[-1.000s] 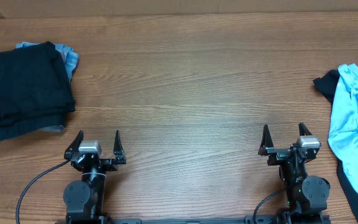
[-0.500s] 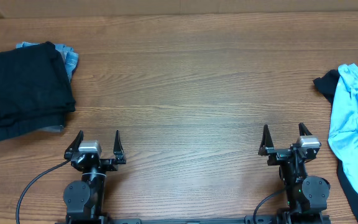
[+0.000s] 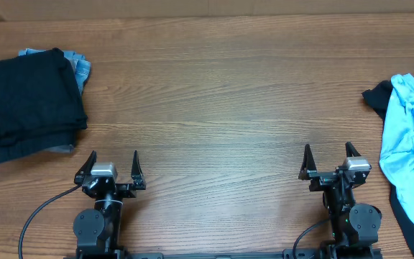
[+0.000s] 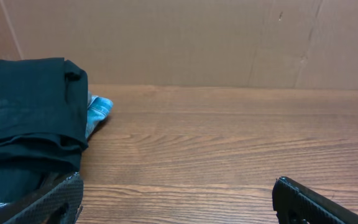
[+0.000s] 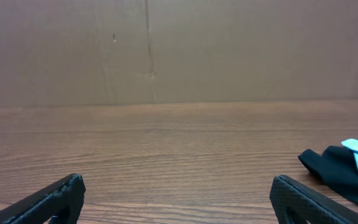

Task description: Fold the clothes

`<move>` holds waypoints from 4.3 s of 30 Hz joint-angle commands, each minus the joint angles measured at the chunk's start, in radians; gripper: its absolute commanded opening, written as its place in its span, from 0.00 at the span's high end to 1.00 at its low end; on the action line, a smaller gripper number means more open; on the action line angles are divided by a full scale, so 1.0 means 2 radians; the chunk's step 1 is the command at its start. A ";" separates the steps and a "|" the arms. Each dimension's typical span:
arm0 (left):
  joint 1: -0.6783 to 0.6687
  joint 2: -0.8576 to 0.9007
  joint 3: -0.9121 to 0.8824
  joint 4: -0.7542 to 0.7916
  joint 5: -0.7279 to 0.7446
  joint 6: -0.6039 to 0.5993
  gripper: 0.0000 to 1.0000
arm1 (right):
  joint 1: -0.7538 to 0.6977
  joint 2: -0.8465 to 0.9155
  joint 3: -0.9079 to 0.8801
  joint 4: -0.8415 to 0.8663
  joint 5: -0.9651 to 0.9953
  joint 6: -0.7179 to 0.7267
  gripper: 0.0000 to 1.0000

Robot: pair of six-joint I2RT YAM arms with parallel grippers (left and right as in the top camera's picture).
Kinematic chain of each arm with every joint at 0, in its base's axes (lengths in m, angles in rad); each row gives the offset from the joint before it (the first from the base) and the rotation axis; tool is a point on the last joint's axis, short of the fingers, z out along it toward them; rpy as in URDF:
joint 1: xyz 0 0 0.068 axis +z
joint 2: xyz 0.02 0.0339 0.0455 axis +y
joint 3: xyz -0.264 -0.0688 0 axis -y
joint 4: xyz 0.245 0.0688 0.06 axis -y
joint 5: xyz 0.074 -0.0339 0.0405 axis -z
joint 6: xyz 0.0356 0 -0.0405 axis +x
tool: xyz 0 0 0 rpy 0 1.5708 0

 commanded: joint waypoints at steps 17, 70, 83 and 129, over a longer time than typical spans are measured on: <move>-0.001 -0.005 -0.004 0.006 0.005 -0.002 0.00 | -0.003 -0.003 -0.005 0.003 0.000 0.024 0.00; -0.001 0.418 0.497 -0.387 0.076 -0.067 0.00 | -0.331 0.983 0.689 -0.168 -0.033 0.034 0.15; -0.001 0.418 0.497 -0.387 0.075 -0.067 0.00 | -0.330 1.038 0.689 -0.117 -0.037 0.034 0.29; -0.001 0.418 0.497 -0.384 0.075 -0.067 0.00 | 0.223 0.895 0.843 -0.445 -0.274 -0.178 0.96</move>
